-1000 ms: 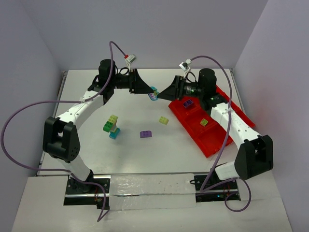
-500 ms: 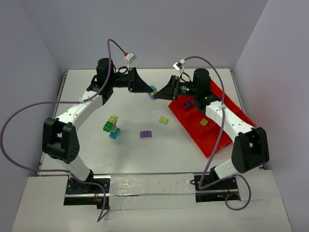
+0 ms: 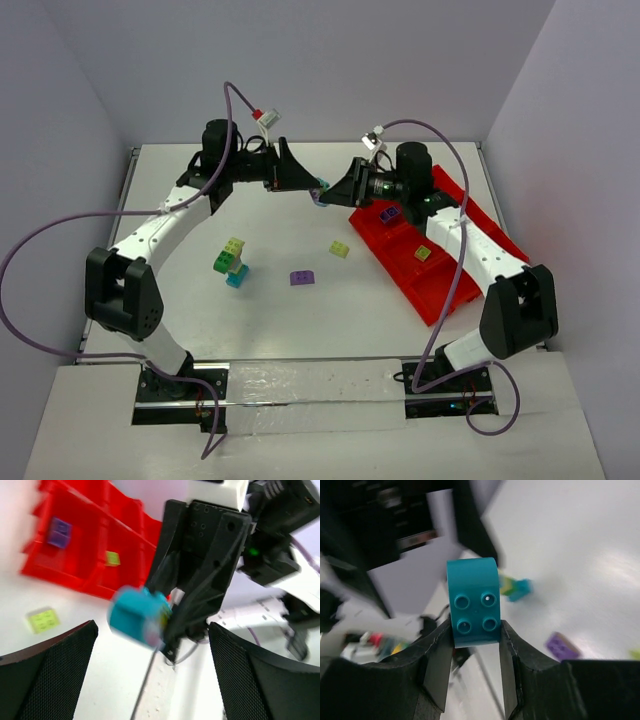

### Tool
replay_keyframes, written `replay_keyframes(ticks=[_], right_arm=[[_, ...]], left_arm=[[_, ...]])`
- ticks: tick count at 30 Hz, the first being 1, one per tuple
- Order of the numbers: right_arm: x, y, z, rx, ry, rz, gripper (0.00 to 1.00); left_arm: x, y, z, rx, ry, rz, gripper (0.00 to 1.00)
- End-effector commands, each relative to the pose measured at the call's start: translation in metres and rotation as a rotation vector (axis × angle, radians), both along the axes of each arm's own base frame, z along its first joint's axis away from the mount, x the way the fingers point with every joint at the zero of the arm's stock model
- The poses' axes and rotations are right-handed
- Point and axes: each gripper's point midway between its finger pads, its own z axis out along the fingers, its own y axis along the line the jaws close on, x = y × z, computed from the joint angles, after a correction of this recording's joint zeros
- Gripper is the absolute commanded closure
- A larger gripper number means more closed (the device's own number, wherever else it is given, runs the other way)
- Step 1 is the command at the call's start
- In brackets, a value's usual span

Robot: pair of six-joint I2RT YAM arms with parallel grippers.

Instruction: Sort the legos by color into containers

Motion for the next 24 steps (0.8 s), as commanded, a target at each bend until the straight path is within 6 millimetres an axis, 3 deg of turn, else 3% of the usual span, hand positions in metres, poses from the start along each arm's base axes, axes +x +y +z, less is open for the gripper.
replay_keyframes(ticks=[1,3,8,12,13,15,17,19,24], right_arm=[[0.039,-0.081,-0.007,-0.282,-0.039,-0.438,1.00],[0.052,-0.144,-0.017,-0.371,0.003,-0.716,1.00],[0.056,-0.241,-0.042,-0.413,0.108,-1.057,1.00],[0.072,-0.268,-0.044,-0.480,0.122,-1.144,1.00],[0.080,-0.284,-0.045,-0.513,0.128,-1.191,1.00],[0.092,-0.296,-0.058,-0.563,0.159,-1.217,1.00],[0.098,-0.303,-0.055,-0.573,0.155,-1.231,1.00],[0.111,-0.309,-0.071,-0.612,0.197,-1.228,1.00],[0.132,-0.309,-0.084,-0.636,0.228,-1.202,0.91]], left_arm=[[0.022,0.032,0.020,0.082,-0.116,0.180,0.01],[0.036,0.060,0.020,0.067,-0.091,0.279,0.01],[0.051,0.101,0.004,0.121,-0.035,0.471,0.01],[0.050,0.109,-0.014,0.174,0.004,0.518,0.01],[0.049,0.113,-0.022,0.195,0.024,0.534,0.01],[0.047,0.117,-0.028,0.217,0.034,0.556,0.01],[0.045,0.119,-0.031,0.228,0.040,0.562,0.01],[0.042,0.122,-0.033,0.247,0.044,0.574,0.01],[0.043,0.133,-0.042,0.302,0.046,0.620,0.01]])
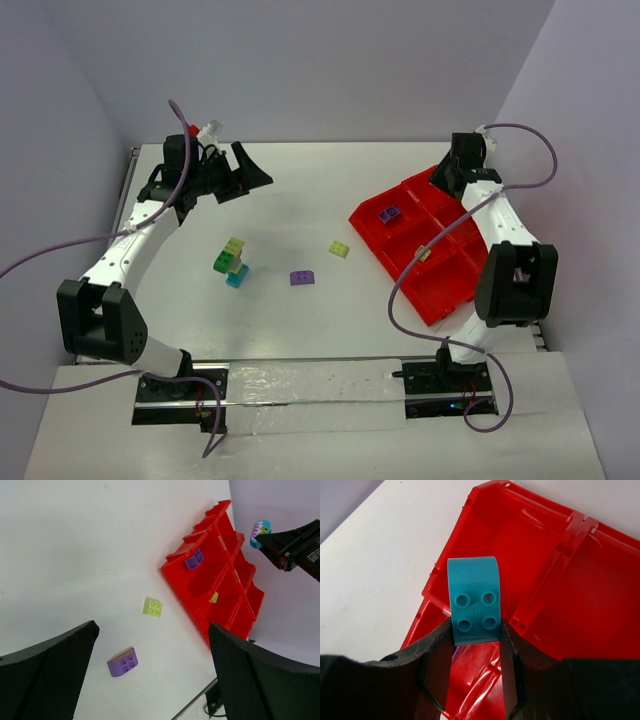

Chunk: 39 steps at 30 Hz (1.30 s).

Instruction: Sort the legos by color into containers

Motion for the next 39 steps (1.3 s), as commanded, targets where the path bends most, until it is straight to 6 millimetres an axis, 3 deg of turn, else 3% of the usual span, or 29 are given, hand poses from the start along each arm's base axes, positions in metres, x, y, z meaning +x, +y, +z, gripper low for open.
replay_keyframes(ticks=[1,8,14,16,18,20,24,29,34,39], right_arm=[[0.018,-0.012,0.010,-0.043,-0.009,-0.026,0.88],[0.026,-0.016,-0.011,-0.061,0.056,-0.029,0.63],[0.031,-0.017,-0.022,-0.066,0.087,-0.032,0.61],[0.034,-0.017,-0.023,-0.066,0.093,-0.031,0.52],[0.036,-0.017,-0.028,-0.068,0.108,-0.031,0.36],[0.039,-0.018,-0.024,-0.071,0.108,-0.028,0.27],[0.043,-0.018,-0.018,-0.075,0.096,-0.023,0.26],[0.045,-0.011,0.009,-0.061,0.044,0.006,0.26],[0.038,0.012,0.031,-0.059,0.008,0.066,0.25],[0.029,0.058,0.049,-0.044,-0.031,0.171,0.25]], left_arm=[[-0.003,0.015,0.008,0.069,-0.045,0.056,0.01],[-0.002,0.023,-0.006,0.123,-0.008,0.085,0.01],[-0.004,0.031,-0.023,0.187,0.029,0.092,0.01],[-0.005,0.035,-0.027,0.211,0.041,0.099,0.01],[-0.008,0.038,-0.032,0.236,0.057,0.099,0.01],[-0.008,0.043,-0.033,0.259,0.060,0.116,0.01],[-0.014,0.049,-0.037,0.288,0.075,0.123,0.01],[-0.018,0.060,-0.041,0.336,0.085,0.155,0.01],[-0.025,0.072,-0.048,0.398,0.102,0.179,0.01],[-0.034,0.072,-0.047,0.418,0.099,0.158,0.03]])
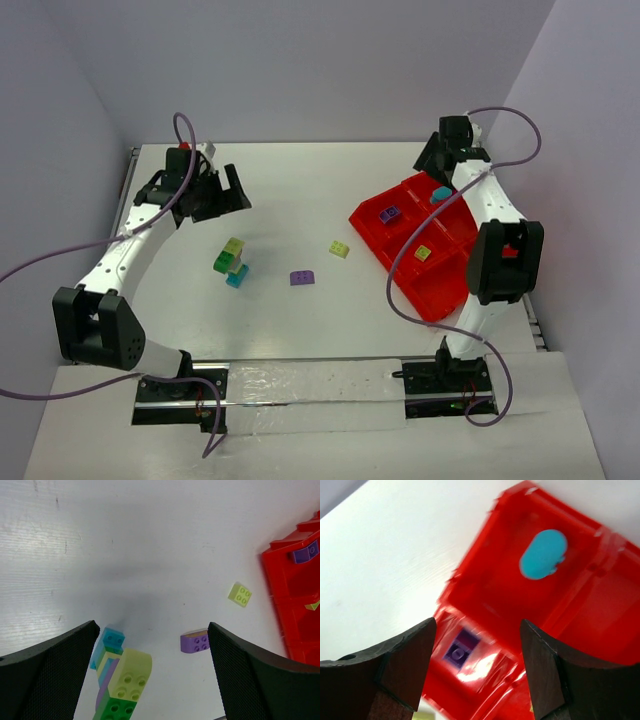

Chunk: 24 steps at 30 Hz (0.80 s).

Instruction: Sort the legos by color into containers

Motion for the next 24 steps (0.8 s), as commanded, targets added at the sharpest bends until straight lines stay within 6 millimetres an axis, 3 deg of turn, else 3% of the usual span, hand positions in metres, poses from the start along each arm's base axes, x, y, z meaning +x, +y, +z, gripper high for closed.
replay_keyframes(ticks=[1,4,10,15,20,24], right_arm=[[-0.008,0.049,0.059,0.014,-0.126,0.126,0.25],[-0.013,0.072,0.069,0.002,-0.145,0.190,0.24],[-0.026,0.137,0.083,0.061,-0.202,0.377,0.24],[-0.037,0.183,0.064,0.135,-0.166,0.472,0.24],[-0.044,0.194,0.054,0.135,-0.135,0.490,0.24],[-0.054,0.199,0.031,0.087,-0.065,0.552,0.25]], left_arm=[[-0.012,0.004,0.011,0.044,-0.037,-0.024,0.03],[-0.018,0.002,0.010,0.079,-0.037,-0.043,0.03],[-0.031,-0.008,-0.002,0.159,-0.007,-0.097,0.04],[-0.040,-0.015,-0.015,0.245,0.032,-0.149,0.02],[-0.045,-0.007,-0.023,0.301,0.052,-0.116,0.01],[-0.042,-0.004,-0.013,0.305,0.020,-0.082,0.00]])
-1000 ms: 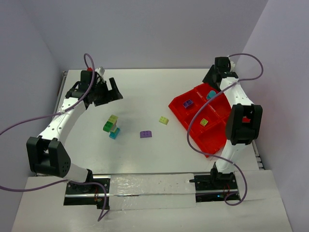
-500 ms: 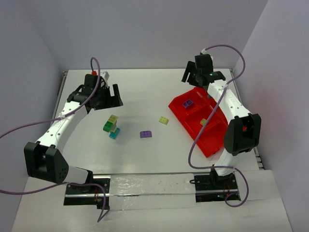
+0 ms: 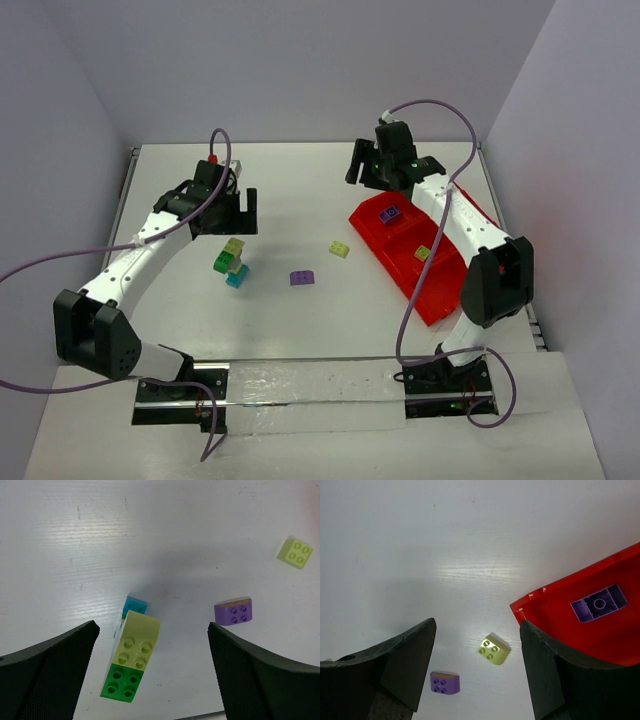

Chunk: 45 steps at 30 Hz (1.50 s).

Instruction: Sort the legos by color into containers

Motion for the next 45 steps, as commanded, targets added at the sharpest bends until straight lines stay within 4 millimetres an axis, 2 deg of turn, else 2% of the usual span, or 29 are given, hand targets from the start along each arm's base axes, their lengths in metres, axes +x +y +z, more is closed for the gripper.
replay_keyframes(ticks=[1,2,7,11,13,18,22,27,38,39,43,45], right_arm=[[-0.013,0.010,-0.025,-0.079,0.055,0.112,0.25],[-0.017,0.014,-0.042,-0.122,0.101,0.166,0.25],[-0.051,0.040,-0.090,-0.351,0.176,0.478,0.26],[-0.069,0.057,-0.099,-0.397,0.045,0.665,0.28],[-0.075,0.062,-0.095,-0.392,-0.018,0.713,0.27],[-0.086,0.069,-0.114,-0.430,0.023,0.789,0.26],[-0.085,0.069,-0.134,-0.513,0.064,0.805,0.26],[-0.078,0.067,-0.149,-0.567,0.082,0.805,0.27],[-0.058,0.066,-0.171,-0.617,0.106,0.751,0.31],[-0.058,0.066,-0.175,-0.614,0.115,0.751,0.33],[-0.057,0.067,-0.178,-0.612,0.120,0.735,0.51],[-0.055,0.068,-0.167,-0.602,0.099,0.707,0.63]], left_arm=[[0.004,0.007,0.011,0.033,-0.045,0.032,0.01],[0.005,0.006,0.013,0.028,-0.051,0.030,0.01],[0.015,0.000,0.031,-0.001,-0.086,0.037,0.01],[0.021,-0.005,0.045,-0.029,-0.115,0.033,0.01],[0.023,-0.006,0.050,-0.037,-0.130,0.036,0.01],[0.026,-0.006,0.059,-0.045,-0.155,0.038,0.01],[0.027,-0.004,0.060,-0.037,-0.158,0.042,0.01],[0.027,-0.003,0.059,-0.029,-0.155,0.039,0.01],[0.031,-0.006,0.053,-0.019,-0.141,0.025,0.01],[0.031,-0.006,0.052,-0.016,-0.139,0.023,0.01],[0.032,-0.005,0.052,-0.007,-0.137,0.023,0.01],[0.033,-0.005,0.051,-0.002,-0.138,0.021,0.01]])
